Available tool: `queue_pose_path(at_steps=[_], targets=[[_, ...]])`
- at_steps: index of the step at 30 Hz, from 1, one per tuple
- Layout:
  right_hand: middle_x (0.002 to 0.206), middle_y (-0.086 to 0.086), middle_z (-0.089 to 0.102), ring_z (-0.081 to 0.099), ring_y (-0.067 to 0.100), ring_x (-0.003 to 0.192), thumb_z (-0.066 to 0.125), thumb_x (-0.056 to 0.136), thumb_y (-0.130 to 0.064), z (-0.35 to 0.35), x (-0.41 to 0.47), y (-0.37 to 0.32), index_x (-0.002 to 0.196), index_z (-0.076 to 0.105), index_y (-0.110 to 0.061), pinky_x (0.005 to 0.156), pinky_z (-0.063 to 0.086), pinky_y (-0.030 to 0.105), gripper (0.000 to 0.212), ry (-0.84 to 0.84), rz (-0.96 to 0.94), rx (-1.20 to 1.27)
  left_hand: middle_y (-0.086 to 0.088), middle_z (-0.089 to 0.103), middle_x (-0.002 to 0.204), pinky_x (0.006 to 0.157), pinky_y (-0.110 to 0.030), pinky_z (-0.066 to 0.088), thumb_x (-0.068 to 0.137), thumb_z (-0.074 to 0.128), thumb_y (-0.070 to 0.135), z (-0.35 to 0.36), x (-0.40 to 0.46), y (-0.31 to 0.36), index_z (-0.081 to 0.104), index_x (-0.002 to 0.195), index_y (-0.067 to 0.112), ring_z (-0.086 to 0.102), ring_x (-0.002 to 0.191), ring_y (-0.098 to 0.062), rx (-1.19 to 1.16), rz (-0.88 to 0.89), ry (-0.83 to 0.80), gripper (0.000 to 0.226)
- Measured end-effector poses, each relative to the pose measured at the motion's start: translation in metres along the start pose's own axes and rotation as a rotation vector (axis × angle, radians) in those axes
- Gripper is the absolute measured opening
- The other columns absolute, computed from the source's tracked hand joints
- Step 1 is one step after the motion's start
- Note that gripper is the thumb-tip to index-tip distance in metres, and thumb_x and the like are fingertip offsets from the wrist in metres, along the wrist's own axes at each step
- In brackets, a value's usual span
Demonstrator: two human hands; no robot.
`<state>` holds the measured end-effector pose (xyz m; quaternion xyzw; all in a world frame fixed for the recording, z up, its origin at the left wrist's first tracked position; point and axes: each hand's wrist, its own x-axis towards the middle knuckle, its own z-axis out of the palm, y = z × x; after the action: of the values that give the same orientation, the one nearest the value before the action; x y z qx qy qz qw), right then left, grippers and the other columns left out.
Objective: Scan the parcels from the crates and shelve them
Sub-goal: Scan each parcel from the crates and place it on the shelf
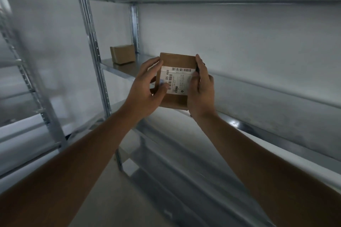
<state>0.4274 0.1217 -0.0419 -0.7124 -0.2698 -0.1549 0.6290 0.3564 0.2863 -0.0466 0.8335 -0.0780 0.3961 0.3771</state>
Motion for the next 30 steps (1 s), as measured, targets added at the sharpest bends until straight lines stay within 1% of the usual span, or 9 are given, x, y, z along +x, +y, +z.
queue_pose_path(at_steps=[3, 8, 10, 14, 19, 21, 24, 28, 30], targets=[[0.137, 0.003, 0.044, 0.050, -0.001, 0.108, 0.031, 0.117, -0.025, 0.046, 0.021, 0.002, 0.166, 0.030, -0.036, 0.078, 0.040, -0.005, 0.051, -0.009, 0.027, -0.004, -0.004, 0.042, 0.153, 0.098, -0.044, 0.061, 0.101, 0.068, 0.020, -0.027, 0.019, -0.041, 0.039, 0.159, 0.017, 0.049, 0.143, -0.031, -0.041, -0.075, -0.021, 0.065], [0.135, 0.005, 0.045, 0.050, -0.002, 0.105, 0.031, 0.117, -0.027, 0.111, 0.066, 0.012, 0.165, 0.032, -0.041, 0.079, 0.040, -0.005, 0.051, -0.023, 0.036, -0.042, -0.002, 0.048, 0.150, 0.101, -0.044, 0.060, 0.098, 0.065, 0.035, -0.060, 0.054, -0.105, 0.039, 0.158, 0.022, 0.052, 0.141, -0.028, -0.071, -0.135, -0.038, 0.066], [0.131, 0.006, 0.045, 0.050, -0.001, 0.102, 0.031, 0.116, -0.025, 0.133, 0.085, 0.018, 0.165, 0.033, -0.040, 0.077, 0.039, -0.006, 0.051, -0.028, 0.045, -0.047, -0.002, 0.050, 0.152, 0.103, -0.045, 0.058, 0.101, 0.065, 0.029, -0.067, 0.070, -0.130, 0.040, 0.157, 0.020, 0.052, 0.141, -0.026, -0.073, -0.146, -0.040, 0.062], [0.128, 0.008, 0.046, 0.051, 0.001, 0.100, 0.030, 0.117, -0.025, 0.177, 0.133, 0.040, 0.165, 0.032, -0.038, 0.074, 0.038, -0.007, 0.051, -0.040, 0.045, -0.063, -0.002, 0.055, 0.149, 0.104, -0.035, 0.057, 0.104, 0.065, 0.018, -0.074, 0.107, -0.182, 0.042, 0.158, 0.019, 0.057, 0.134, -0.015, -0.104, -0.170, -0.025, 0.059], [0.123, 0.007, 0.046, 0.051, 0.002, 0.095, 0.031, 0.117, -0.026, 0.227, 0.194, 0.068, 0.166, 0.032, -0.038, 0.070, 0.039, -0.007, 0.050, -0.030, 0.063, -0.083, -0.004, 0.055, 0.148, 0.098, -0.025, 0.058, 0.105, 0.062, 0.017, -0.078, 0.158, -0.245, 0.042, 0.157, 0.023, 0.055, 0.137, -0.022, -0.131, -0.219, -0.046, 0.056], [0.124, 0.008, 0.046, 0.051, 0.001, 0.094, 0.031, 0.117, -0.025, 0.246, 0.213, 0.077, 0.166, 0.032, -0.038, 0.070, 0.039, -0.007, 0.051, -0.034, 0.072, -0.087, -0.003, 0.056, 0.147, 0.100, -0.028, 0.058, 0.105, 0.062, 0.016, -0.083, 0.176, -0.268, 0.044, 0.157, 0.024, 0.055, 0.138, -0.025, -0.133, -0.228, -0.054, 0.056], [0.126, 0.006, 0.046, 0.053, 0.002, 0.095, 0.030, 0.116, -0.026, 0.273, 0.239, 0.091, 0.165, 0.031, -0.040, 0.071, 0.043, -0.001, 0.051, -0.027, 0.096, -0.102, -0.003, 0.057, 0.145, 0.102, -0.033, 0.058, 0.105, 0.062, 0.015, -0.088, 0.201, -0.299, 0.045, 0.156, 0.024, 0.056, 0.137, -0.024, -0.142, -0.250, -0.069, 0.054], [0.129, 0.005, 0.045, 0.051, 0.001, 0.095, 0.030, 0.116, -0.026, 0.304, 0.267, 0.106, 0.165, 0.029, -0.042, 0.074, 0.039, 0.002, 0.052, -0.020, 0.156, -0.123, -0.005, 0.058, 0.143, 0.101, -0.045, 0.060, 0.104, 0.061, 0.013, -0.094, 0.227, -0.341, 0.048, 0.154, 0.019, 0.057, 0.136, -0.026, -0.142, -0.254, -0.121, 0.051], [0.130, 0.005, 0.045, 0.051, 0.000, 0.095, 0.029, 0.116, -0.025, 0.318, 0.279, 0.114, 0.165, 0.029, -0.042, 0.073, 0.040, 0.002, 0.052, -0.007, 0.185, -0.136, -0.004, 0.058, 0.143, 0.102, -0.046, 0.059, 0.105, 0.061, 0.013, -0.097, 0.242, -0.360, 0.048, 0.153, 0.018, 0.057, 0.136, -0.026, -0.144, -0.257, -0.151, 0.050]])
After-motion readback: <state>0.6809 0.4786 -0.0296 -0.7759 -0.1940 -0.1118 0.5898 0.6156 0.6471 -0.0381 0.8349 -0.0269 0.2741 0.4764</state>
